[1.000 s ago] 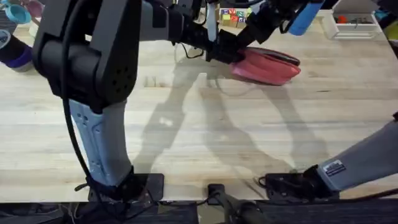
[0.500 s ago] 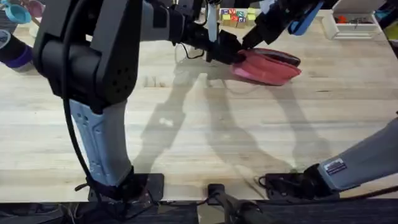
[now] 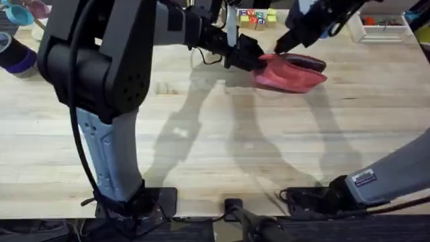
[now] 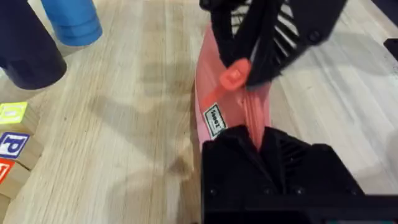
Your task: Unzip the bag, pick up the pens from the table one at a time and place them inside, then zip the bag closed.
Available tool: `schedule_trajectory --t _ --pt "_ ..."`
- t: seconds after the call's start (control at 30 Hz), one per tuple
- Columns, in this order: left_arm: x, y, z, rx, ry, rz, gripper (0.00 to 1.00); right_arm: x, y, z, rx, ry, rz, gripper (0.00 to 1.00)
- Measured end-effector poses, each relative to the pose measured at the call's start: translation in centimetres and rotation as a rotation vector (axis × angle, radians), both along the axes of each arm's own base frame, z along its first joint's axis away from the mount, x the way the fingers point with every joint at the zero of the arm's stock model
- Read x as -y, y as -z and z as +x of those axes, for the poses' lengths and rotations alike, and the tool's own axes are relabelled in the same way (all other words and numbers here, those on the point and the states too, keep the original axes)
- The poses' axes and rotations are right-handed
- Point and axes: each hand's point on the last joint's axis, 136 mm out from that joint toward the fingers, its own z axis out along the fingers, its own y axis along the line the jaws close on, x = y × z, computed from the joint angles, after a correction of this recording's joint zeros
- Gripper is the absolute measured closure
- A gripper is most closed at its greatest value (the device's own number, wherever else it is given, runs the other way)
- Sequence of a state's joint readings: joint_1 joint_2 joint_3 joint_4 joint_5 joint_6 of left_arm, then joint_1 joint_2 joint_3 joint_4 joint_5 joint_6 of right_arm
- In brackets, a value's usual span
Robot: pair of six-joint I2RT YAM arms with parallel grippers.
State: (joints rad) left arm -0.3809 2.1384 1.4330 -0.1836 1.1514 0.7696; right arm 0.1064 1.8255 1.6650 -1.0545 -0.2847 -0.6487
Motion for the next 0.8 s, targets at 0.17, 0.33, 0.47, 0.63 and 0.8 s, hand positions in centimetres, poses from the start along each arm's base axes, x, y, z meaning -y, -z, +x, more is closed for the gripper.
schedule_trajectory --t 0.17,0.33,0.47,0.63,0.8 --pt "0.0 0.0 0.0 0.0 0.0 0.0 0.957 1.4 0.1 -0.2 -0.011 0.007 -0.005 0.967" --pt "0.0 0.0 0.0 0.0 0.0 0.0 0.957 2.6 0.1 -0.2 -0.016 0.021 -0.001 0.966" --pt "0.0 0.0 -0.1 -0.001 0.003 -0.003 0.956 4.2 0.4 -0.7 -0.049 0.05 0.005 0.965" --pt "0.0 0.1 -0.2 -0.01 0.004 0.003 0.957 6.6 1.3 -1.1 -0.099 0.096 0.01 0.965" --pt "0.2 0.0 -0.4 -0.01 0.01 0.001 0.957 8.8 1.5 -1.7 -0.126 0.145 0.029 0.965"
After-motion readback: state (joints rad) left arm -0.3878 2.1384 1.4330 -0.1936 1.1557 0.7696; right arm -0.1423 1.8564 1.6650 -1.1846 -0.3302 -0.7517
